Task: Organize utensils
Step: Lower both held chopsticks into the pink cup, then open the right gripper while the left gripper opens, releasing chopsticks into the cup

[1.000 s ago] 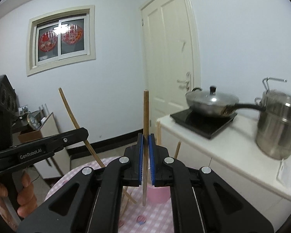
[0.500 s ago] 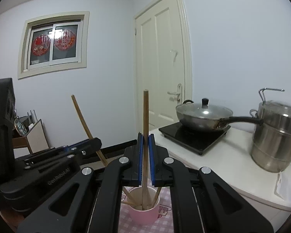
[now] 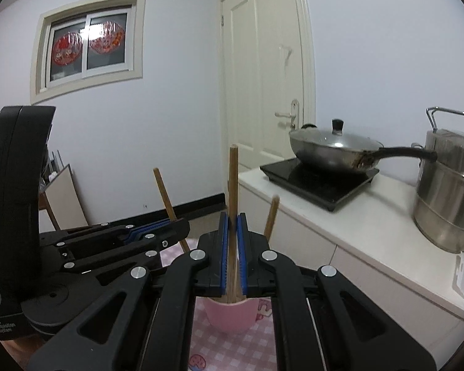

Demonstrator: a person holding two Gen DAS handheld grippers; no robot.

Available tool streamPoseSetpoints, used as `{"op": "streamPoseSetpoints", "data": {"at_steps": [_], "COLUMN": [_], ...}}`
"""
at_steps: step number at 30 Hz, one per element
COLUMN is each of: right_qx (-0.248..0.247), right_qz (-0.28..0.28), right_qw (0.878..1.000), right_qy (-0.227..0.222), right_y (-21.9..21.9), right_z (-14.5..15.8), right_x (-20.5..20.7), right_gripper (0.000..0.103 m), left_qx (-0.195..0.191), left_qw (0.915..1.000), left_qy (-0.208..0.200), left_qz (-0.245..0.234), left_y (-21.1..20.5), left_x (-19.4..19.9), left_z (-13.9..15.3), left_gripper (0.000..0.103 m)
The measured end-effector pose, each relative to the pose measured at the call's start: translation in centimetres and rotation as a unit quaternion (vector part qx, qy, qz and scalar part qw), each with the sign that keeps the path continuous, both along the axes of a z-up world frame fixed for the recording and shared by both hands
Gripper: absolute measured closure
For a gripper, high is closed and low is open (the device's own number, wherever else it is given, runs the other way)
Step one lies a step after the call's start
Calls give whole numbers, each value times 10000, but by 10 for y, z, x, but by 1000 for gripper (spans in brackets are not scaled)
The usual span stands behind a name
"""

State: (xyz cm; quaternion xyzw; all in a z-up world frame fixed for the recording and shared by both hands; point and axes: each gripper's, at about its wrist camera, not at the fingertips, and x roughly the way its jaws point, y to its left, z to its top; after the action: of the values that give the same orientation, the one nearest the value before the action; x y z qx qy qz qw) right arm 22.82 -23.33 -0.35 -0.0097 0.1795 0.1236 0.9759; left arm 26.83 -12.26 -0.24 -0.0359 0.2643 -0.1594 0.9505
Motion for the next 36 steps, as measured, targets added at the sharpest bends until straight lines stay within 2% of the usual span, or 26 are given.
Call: {"op": "streamPoseSetpoints", "data": {"at_steps": [6,17,36], "right_qx": [-39,284,556], "right_qz": [-6,96,180], "right_qw": [9998,9984,9976], "right_qy": [173,480,364], "right_y": [2,-6,-7], "right_z": [-9,-16,12], "right_x": [2,1,-31], "right_gripper": [98,98,97], "left_qx": [92,17,-97], "left_qw": [9999,9997,9998], "left_qy": [94,214,129], "left_qz": [-49,-137,-107], "left_y": [-1,5,24], "left_x": [-1,-6,-44], "left_z": [-10,-9,18], "left_gripper": [96,96,96]}}
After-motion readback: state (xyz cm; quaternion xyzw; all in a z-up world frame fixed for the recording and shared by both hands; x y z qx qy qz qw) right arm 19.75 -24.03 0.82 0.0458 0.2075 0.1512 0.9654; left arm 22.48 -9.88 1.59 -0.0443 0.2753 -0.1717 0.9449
